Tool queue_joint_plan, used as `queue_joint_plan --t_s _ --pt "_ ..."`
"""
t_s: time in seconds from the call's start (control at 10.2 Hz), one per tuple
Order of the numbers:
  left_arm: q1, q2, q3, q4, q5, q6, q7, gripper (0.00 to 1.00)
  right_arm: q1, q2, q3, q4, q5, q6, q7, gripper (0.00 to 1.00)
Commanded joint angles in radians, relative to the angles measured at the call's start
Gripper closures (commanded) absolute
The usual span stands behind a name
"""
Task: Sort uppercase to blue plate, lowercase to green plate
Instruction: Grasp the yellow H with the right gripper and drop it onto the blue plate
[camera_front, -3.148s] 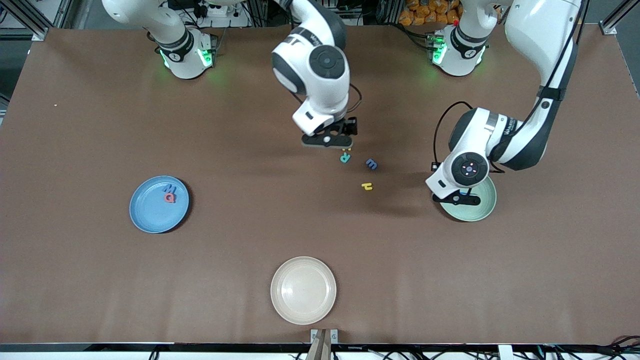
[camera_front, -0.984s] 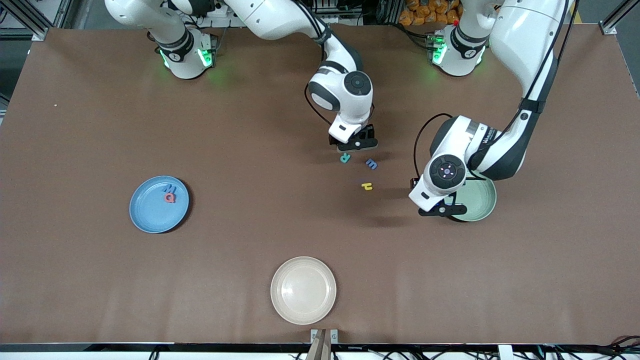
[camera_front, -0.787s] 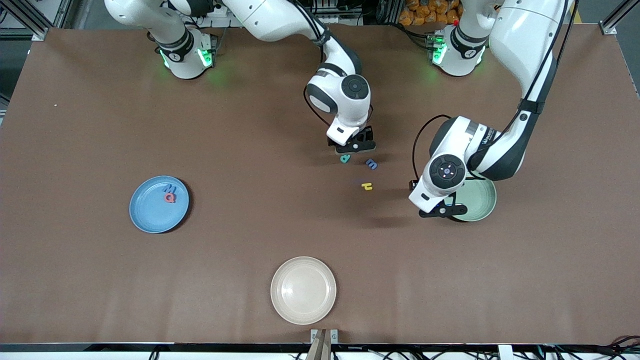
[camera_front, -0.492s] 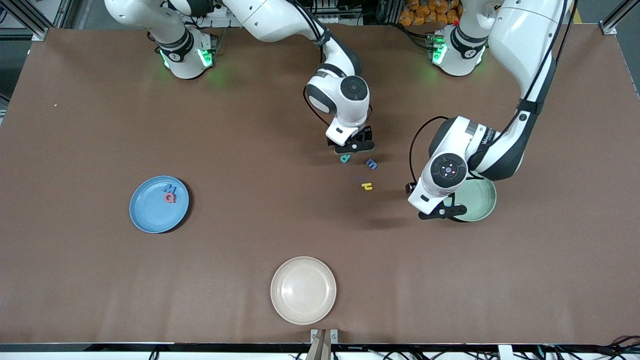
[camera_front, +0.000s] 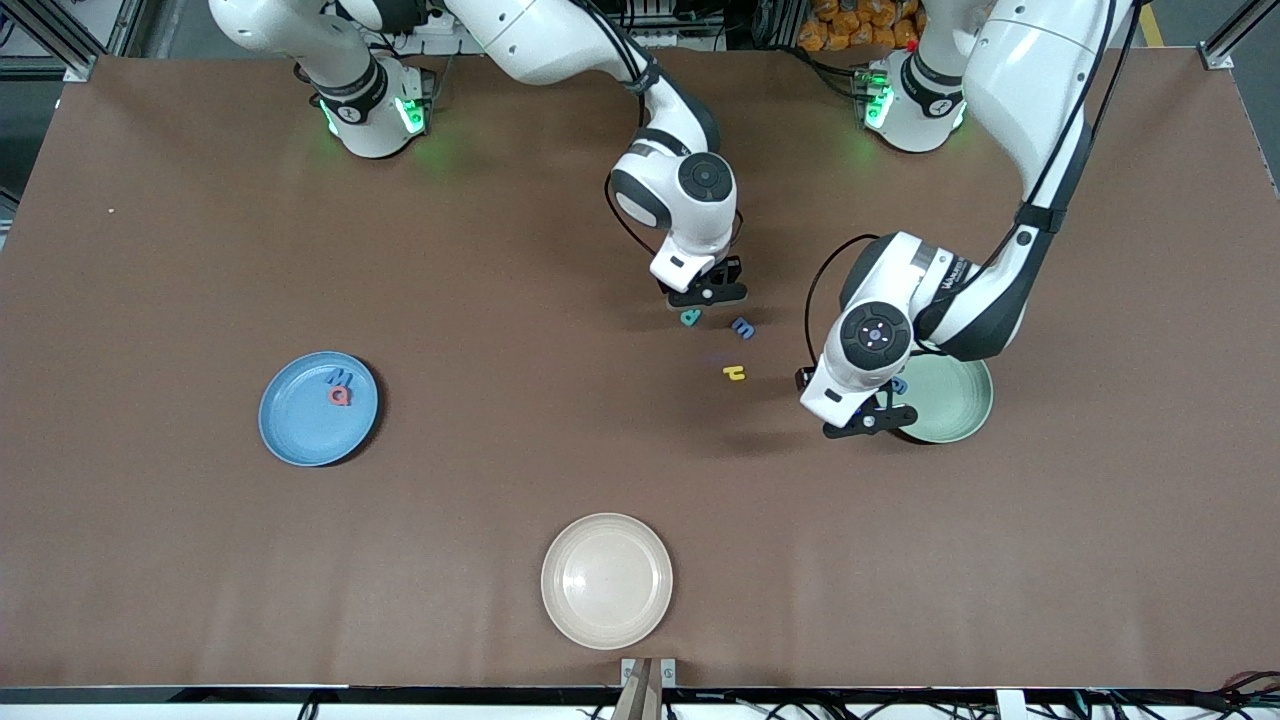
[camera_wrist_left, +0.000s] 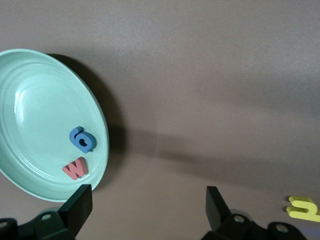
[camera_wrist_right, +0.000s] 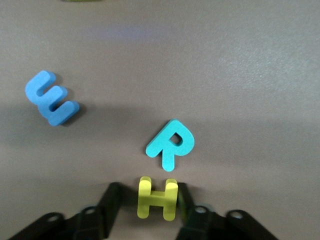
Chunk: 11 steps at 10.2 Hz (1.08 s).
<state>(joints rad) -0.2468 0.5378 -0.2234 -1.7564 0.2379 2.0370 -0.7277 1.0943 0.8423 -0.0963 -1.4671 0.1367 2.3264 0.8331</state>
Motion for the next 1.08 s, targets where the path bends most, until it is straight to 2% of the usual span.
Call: queue_joint_plan --t_s 0.0,0.49,0.69,0.79,0.98 --pt "-0.014 0.011 0.003 0.009 -0.009 0.012 -0.035 0.0 -0.007 -0.012 0.007 -0.022 0.018 0.014 -0.019 1.0" --pt "-0.022 0.021 0.003 0.006 -0.011 0.034 -0.039 0.0 -0.071 -0.051 0.009 -0.012 0.02 -0.051 -0.055 1.0" --pt "-0.026 0.028 0.003 0.006 -0.008 0.054 -0.073 0.0 -0.144 -0.1 0.023 -0.009 0.052 -0.16 -0.13 1.0" --pt "-0.051 0.031 0.003 0.003 -0.009 0.083 -0.123 0.0 -0.177 -0.132 0.021 -0.009 0.082 -0.218 -0.194 1.0" --pt "-0.098 0.048 0.003 0.002 -0.011 0.133 -0.205 0.0 -0.285 -0.172 0.02 -0.007 0.09 -0.359 -0.337 1.0"
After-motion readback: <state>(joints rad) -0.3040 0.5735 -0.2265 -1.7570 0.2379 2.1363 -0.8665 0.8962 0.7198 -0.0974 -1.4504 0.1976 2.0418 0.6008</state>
